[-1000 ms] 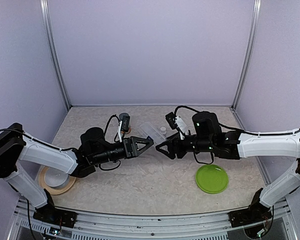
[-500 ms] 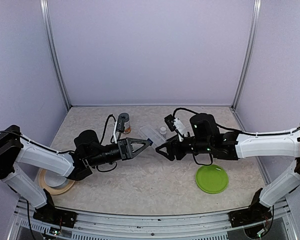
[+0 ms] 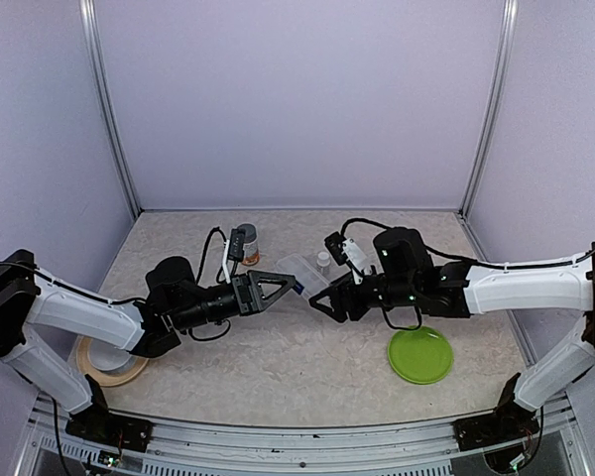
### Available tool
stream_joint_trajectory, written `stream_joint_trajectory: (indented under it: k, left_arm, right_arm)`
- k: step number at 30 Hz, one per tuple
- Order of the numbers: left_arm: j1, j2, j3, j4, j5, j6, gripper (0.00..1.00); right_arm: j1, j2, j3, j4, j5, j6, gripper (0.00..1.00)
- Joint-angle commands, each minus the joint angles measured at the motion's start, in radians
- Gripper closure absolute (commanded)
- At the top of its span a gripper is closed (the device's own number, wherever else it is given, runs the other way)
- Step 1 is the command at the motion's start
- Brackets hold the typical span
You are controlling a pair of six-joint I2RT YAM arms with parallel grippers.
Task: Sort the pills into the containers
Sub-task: Pick up the lid of the pill container from the pill container.
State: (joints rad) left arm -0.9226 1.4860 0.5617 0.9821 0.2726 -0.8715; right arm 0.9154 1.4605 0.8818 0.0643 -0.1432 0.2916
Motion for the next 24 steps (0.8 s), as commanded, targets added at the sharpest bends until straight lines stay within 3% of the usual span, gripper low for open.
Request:
stream_joint_trajectory:
  k: [1,5,15,24]
  left_arm:
    - [0.002,-0.003,0.005,-0.054,-0.030,-0.013,0.42]
    - [0.011,0.027,0.022,-0.039,-0.001,-0.030,0.38]
    - [0.027,0.076,0.053,0.026,0.058,-0.055,0.39]
    - [0.024,0.099,0.066,0.086,0.107,-0.067,0.50]
  right_arm:
    - [0.008,-0.044,0.027,0.014,-0.036,-0.012,0.49]
    - [0.007,-0.048,0.032,0.026,-0.061,-0.014,0.49]
    - [0.007,-0.048,0.031,0.031,-0.078,-0.019,0.49]
    - [0.008,-0.036,0.020,0.045,-0.039,-0.014,0.49]
